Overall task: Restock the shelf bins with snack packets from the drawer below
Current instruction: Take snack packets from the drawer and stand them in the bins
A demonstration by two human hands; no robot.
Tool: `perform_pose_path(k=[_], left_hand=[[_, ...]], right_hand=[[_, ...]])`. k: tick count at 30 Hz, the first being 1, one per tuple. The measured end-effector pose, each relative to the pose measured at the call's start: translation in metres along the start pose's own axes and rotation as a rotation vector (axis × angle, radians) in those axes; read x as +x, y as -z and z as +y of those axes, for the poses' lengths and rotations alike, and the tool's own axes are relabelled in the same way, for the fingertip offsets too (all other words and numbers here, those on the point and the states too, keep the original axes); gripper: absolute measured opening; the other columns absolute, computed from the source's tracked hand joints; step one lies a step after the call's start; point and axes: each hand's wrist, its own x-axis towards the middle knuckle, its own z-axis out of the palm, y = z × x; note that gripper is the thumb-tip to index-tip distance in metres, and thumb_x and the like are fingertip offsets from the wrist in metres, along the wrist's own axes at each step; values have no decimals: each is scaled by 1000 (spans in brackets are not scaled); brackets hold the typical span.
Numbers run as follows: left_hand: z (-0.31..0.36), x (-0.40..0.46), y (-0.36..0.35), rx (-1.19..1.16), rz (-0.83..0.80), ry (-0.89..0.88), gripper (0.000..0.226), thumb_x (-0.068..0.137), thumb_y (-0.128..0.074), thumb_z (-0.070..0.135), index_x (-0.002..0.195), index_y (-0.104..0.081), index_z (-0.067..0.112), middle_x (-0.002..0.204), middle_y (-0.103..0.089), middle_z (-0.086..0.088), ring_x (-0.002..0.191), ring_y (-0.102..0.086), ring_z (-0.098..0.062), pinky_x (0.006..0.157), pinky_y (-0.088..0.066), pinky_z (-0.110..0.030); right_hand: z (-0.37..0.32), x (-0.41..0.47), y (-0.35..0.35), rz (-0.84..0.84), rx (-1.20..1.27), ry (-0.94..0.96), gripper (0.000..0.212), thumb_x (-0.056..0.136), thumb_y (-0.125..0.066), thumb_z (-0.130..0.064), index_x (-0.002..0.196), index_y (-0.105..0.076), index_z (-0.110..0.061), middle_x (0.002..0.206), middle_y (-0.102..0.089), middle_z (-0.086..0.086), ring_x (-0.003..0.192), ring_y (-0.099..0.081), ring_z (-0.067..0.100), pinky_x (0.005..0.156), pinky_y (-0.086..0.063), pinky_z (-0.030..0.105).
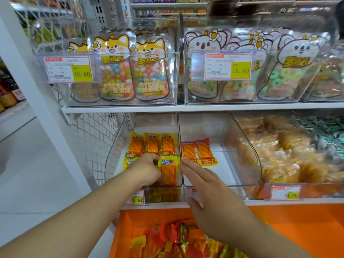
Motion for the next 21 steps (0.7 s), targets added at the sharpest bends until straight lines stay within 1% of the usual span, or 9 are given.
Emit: perform_pose_path(k=[3,6,8,10,12,14,16,19,21], left_hand=[[-2,0,0,-19,-21,-7,98,63,-96,8,148,-52,24,127,-67,-5,116,-64,-27,102,-55,-43],[-1,-3,1,53,-26,-52,98,66,-97,14,150,-49,24,117,-69,-1,109,-67,-24,100,-56,-42],[1,-5,3,122,-24,-89,95,71,-95,20,152,-45,24,111,-66,3,106,-66,-21,98,-56,-39],[1,-9,6,161,-10,-112,94,74,-93,26,153,-43,24,109,-63,5,105,-64,-18,92,-55,-32],[-2,-15,10,184,10,-139,95,76,-91,31,155,-40,25,115,-61,7,105,-63,-16,83,-53,-28],[-6,-23,13,203,52,-192,90,78,-89,34,154,-40,30,123,-59,8,107,-62,-14,81,-54,-26],[-9,-36,13,191,127,-280,78,82,-85,36,150,-46,32,129,-61,10,110,-61,-10,88,-55,-29],[-14,-65,6,79,267,-458,63,86,-81,34,143,-54,34,125,-64,16,112,-60,-3,96,-52,-27],[-17,-92,-6,15,330,-567,55,87,-80,29,137,-58,36,121,-65,19,109,-59,0,93,-52,-25]], right_hand=[[0,0,0,-1,-4,-2,78,105,-51,-26,163,-2,-45,162,10,-40,152,-3,-6,121,-24,21],[0,0,0,1,-10,4,79,105,-52,-25,163,-2,-45,163,9,-40,152,-3,-6,121,-24,21],[1,0,0,0,-20,11,80,105,-53,-25,163,-2,-45,163,9,-40,152,-2,-5,121,-23,21],[1,0,0,-2,-27,17,81,104,-53,-25,163,-1,-45,163,9,-40,153,-2,-5,121,-22,21],[2,0,-1,-9,-32,16,80,104,-53,-25,163,-1,-45,163,8,-39,153,-1,-5,122,-21,22],[4,-2,0,-4,-38,17,80,105,-52,-27,164,-2,-43,164,5,-37,153,0,-4,123,-16,18],[5,-5,2,5,-40,15,77,105,-51,-29,164,-4,-41,165,2,-35,153,0,-5,118,-10,13],[3,-15,6,0,-32,6,75,105,-52,-30,165,-8,-40,166,-1,-33,153,-2,-5,111,-5,7],[5,-26,7,16,-33,6,70,105,-53,-31,164,-16,-36,167,-10,-26,154,-10,-1,114,-11,8]])
